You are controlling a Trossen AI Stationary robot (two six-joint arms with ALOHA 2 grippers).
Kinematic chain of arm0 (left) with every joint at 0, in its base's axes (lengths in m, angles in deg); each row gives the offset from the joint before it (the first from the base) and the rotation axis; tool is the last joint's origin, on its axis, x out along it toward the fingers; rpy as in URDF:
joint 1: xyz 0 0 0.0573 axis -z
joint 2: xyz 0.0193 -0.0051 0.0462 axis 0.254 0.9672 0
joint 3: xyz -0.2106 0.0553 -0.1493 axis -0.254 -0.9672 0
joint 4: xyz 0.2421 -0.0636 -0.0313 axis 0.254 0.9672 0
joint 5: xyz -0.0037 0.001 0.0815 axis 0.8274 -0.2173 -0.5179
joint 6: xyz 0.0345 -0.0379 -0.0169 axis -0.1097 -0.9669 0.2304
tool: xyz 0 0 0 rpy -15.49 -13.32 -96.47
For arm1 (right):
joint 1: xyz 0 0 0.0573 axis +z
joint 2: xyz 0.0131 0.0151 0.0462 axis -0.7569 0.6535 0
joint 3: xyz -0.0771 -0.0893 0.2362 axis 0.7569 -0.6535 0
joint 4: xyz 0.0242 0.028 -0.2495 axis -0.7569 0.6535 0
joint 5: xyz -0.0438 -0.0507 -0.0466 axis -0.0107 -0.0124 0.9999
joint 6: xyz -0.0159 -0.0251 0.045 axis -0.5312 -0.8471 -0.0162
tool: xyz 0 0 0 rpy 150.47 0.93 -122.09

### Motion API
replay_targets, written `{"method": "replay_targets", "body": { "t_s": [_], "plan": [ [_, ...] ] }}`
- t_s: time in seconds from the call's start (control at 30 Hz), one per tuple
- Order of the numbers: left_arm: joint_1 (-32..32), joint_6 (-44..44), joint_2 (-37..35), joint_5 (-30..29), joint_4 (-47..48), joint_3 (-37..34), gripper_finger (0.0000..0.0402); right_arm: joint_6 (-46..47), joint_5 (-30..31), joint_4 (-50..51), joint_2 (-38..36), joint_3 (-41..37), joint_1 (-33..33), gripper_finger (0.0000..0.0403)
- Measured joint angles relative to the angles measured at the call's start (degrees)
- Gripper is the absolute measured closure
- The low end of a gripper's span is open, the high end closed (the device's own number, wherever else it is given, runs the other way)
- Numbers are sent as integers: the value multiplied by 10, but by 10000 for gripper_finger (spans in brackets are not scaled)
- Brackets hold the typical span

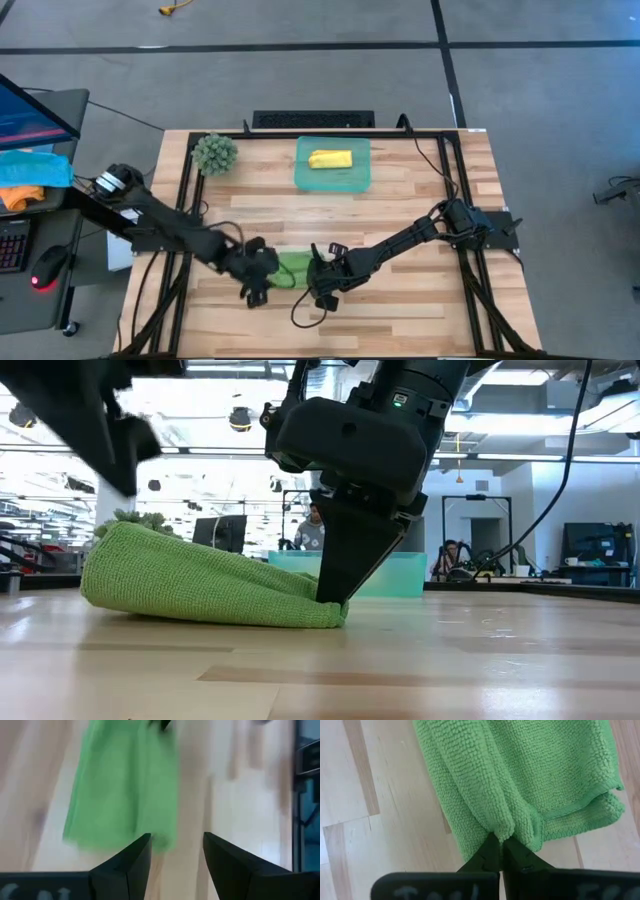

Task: Roll microfiber towels into tight, uniform cylinder then place into a basket
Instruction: Roll the green microfiber cloth

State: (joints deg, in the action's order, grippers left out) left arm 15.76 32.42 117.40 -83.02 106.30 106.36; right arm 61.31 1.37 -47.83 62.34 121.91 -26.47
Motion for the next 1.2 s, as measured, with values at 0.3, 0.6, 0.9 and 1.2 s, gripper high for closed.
{"method": "replay_targets", "body": {
  "t_s": [0.3,0.6,0.9,1.2],
  "plan": [
    [48,117,59,-101,-125,1,231,4,-2,-1,0,0,0,385],
    [26,147,109,-108,-140,1,231,9,-9,0,0,0,0,387],
    [15,113,154,-85,-124,1,231,9,-9,0,0,0,1,388],
    [17,88,174,-83,-88,1,231,14,-11,0,0,0,1,386]
  ]
}}
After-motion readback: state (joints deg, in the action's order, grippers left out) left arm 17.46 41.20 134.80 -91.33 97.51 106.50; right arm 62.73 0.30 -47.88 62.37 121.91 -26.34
